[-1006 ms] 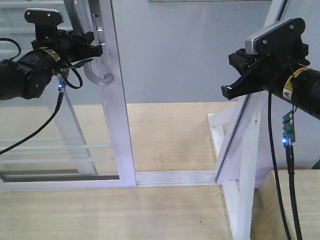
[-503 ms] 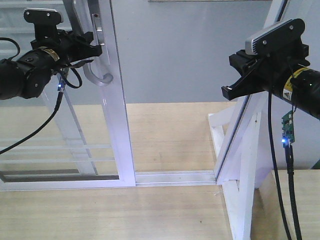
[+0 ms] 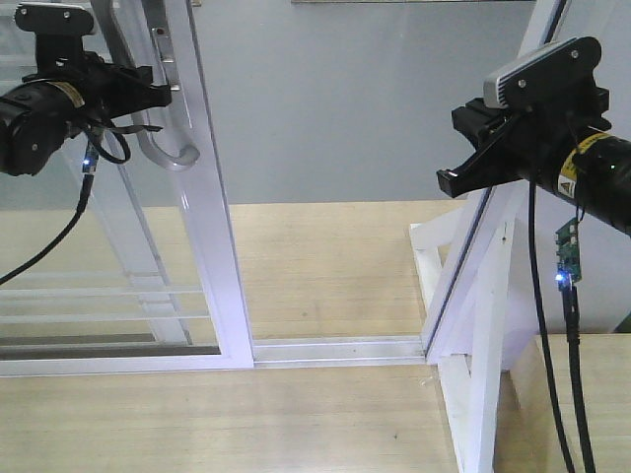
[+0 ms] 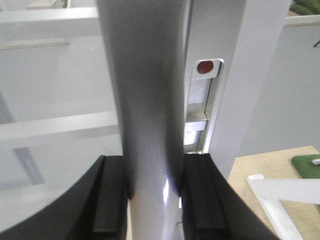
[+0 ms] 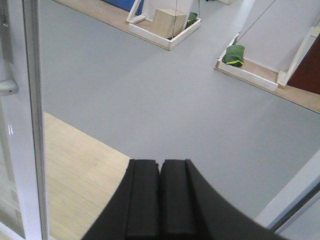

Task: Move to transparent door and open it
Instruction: 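Slide the panel farther with the left gripper, away from the right arm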

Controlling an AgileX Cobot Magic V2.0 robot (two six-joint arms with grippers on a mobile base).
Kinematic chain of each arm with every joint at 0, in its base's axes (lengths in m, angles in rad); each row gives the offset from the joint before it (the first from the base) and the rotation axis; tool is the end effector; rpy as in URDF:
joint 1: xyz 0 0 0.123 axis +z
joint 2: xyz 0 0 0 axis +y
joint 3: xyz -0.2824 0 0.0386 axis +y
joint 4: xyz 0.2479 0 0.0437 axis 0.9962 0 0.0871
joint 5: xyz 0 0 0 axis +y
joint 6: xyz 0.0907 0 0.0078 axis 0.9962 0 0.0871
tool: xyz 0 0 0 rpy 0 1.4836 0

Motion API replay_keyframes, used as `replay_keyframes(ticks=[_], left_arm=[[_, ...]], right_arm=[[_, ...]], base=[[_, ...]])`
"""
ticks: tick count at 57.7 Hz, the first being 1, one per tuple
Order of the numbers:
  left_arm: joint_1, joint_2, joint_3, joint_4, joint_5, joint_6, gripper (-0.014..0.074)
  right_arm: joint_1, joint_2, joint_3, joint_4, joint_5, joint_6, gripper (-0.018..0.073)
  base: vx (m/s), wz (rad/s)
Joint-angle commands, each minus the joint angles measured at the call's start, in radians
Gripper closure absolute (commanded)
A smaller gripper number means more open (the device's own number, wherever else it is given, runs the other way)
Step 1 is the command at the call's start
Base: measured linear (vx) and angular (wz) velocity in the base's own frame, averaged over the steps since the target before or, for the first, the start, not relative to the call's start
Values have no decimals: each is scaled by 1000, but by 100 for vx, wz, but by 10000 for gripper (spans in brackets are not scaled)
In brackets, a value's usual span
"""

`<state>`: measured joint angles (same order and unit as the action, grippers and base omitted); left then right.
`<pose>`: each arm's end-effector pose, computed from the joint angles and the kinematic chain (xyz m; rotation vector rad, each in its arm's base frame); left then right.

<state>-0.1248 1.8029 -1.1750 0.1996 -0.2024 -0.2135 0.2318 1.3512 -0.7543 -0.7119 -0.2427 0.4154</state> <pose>0.4108 -0.0552 0.2480 0.1292 1.9106 -0.1343 0.2799 0.0807 0.2751 -0.5837 1.8004 0.1152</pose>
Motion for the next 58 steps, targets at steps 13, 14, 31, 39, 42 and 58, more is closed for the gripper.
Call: replay_keyframes(ticks=[13, 14, 31, 39, 42, 58], left_arm=[[74, -136, -22, -13, 67, -1, 603], [81, -139, -22, -11, 67, -1, 603], [163, -177, -22, 12, 144, 22, 603], [164, -236, -22, 12, 208, 25, 603], [164, -261, -22, 12, 239, 25, 603], [163, -452, 123, 12, 265, 25, 603]], right_arm=[[-5, -21, -28, 11, -58, -4, 565], [-5, -21, -28, 11, -58, -4, 565], [-5, -21, -28, 11, -58, -4, 565], [-5, -21, -28, 12, -58, -4, 565], [-5, -21, -28, 18, -58, -2, 565], [-5, -37, -28, 98, -43, 9, 565]], base=[[0, 0], [0, 0], [0, 0], [0, 0], [0, 0], [0, 0]])
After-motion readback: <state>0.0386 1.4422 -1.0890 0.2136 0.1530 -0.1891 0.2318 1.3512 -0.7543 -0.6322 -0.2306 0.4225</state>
